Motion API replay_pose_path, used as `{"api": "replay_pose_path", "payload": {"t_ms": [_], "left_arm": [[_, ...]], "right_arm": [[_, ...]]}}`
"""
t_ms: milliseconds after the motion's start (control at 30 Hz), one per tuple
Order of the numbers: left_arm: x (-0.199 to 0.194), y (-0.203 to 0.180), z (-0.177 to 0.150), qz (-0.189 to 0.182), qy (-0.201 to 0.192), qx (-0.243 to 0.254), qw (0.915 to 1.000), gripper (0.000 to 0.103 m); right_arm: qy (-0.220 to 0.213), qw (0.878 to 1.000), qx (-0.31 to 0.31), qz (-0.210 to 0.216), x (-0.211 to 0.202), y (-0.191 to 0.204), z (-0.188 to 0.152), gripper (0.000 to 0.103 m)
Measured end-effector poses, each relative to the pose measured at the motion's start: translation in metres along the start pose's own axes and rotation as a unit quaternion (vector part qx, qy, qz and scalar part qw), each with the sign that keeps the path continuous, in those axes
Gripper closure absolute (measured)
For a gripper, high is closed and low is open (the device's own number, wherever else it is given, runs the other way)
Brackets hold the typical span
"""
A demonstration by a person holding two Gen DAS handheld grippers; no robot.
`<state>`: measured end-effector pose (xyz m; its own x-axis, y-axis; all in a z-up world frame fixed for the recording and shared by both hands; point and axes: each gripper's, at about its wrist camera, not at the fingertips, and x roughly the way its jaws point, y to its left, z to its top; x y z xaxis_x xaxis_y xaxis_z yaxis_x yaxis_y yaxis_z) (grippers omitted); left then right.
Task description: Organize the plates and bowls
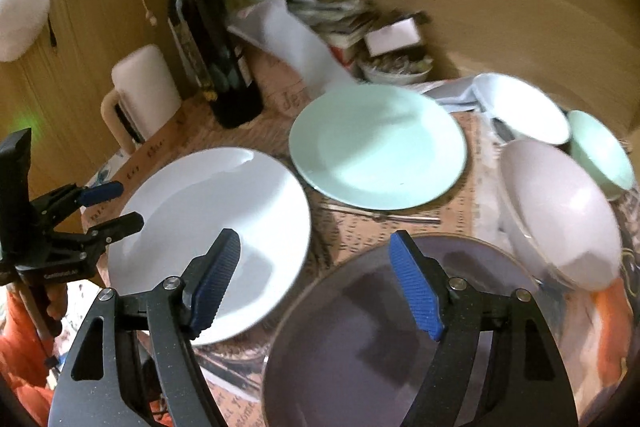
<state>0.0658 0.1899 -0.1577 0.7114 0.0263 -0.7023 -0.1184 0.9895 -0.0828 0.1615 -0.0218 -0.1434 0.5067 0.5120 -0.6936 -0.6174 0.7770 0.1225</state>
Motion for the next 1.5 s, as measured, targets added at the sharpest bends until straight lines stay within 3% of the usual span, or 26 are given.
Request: {"api": "replay_pose_path", "payload": {"t_ms": [133, 200, 433, 567, 667, 800, 1167, 1400, 1500], "left_arm": [[0.003, 0.010, -0.003, -0.015, 0.009, -0.019, 0.9997, 0.031], [0.003, 0.016, -0.004, -0.021, 0.008, -0.033, 0.9992, 0.033], [0.007, 0.025, -0.005, -0.045, 0.019, -0.045, 0.9978, 0.060], [0.008, 0.023, -0.007, -0.064, 0.023, -0.037, 0.9970, 0.067], [0.009, 0.022, -0.008, -0.085, 0.025, -0.038, 0.9954, 0.074], [0.009, 0.021, -0.007, -0.086, 0.023, -0.035, 0.9954, 0.075], [0.012, 0.034, -0.002, -0.069, 0.023, -0.048, 0.9962, 0.076], [0.007, 0.034, -0.007, -0.079, 0.032, -0.039, 0.9956, 0.075], [0.005, 0.032, -0.009, -0.076, 0.030, -0.034, 0.9960, 0.075]], "right_arm": [[0.033, 0.999, 0.003, 0.006, 0.018, 0.001, 0.007, 0.032], [0.050, 0.999, 0.000, 0.005, 0.026, 0.001, 0.009, 0.042], [0.088, 0.996, 0.002, 0.006, 0.048, 0.003, 0.015, 0.064], [0.102, 0.995, -0.009, 0.003, 0.057, 0.007, 0.015, 0.071], [0.108, 0.994, -0.015, 0.004, 0.064, 0.012, 0.014, 0.083], [0.104, 0.994, -0.024, -0.010, 0.065, 0.016, 0.012, 0.083], [0.104, 0.994, -0.026, 0.001, 0.065, 0.028, 0.006, 0.083], [0.118, 0.993, -0.025, 0.017, 0.068, 0.029, 0.007, 0.071], [0.113, 0.993, -0.026, 0.016, 0.067, 0.030, 0.007, 0.071]]}}
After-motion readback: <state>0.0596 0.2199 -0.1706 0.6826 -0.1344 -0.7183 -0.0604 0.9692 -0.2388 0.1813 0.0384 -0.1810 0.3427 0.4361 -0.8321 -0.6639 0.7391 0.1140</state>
